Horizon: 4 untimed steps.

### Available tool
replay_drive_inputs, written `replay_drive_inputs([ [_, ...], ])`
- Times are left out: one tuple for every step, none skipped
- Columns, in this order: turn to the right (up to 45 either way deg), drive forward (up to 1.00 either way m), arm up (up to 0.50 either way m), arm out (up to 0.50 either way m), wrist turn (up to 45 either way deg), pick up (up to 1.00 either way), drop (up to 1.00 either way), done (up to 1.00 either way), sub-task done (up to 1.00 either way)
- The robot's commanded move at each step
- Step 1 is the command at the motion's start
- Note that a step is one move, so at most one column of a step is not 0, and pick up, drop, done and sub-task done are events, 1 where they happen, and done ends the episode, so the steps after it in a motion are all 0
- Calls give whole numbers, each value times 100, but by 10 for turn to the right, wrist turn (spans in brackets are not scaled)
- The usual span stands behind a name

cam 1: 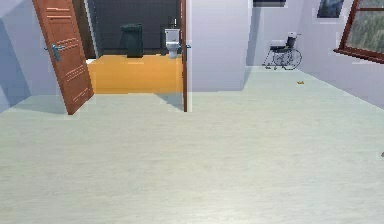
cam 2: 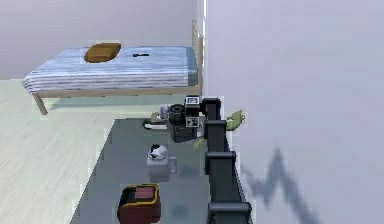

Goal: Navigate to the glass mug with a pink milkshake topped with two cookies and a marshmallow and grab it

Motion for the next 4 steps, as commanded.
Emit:
replay_drive_inputs([
  [0, 0, -30, 0, 0, 0, 0, 0, 0],
  [0, 0, 0, 0, 0, 100, 0, 0, 0],
  [0, 0, 10, 0, 0, 0, 0, 0, 0],
  [0, 0, 0, 0, 0, 0, 0, 100, 0],
])
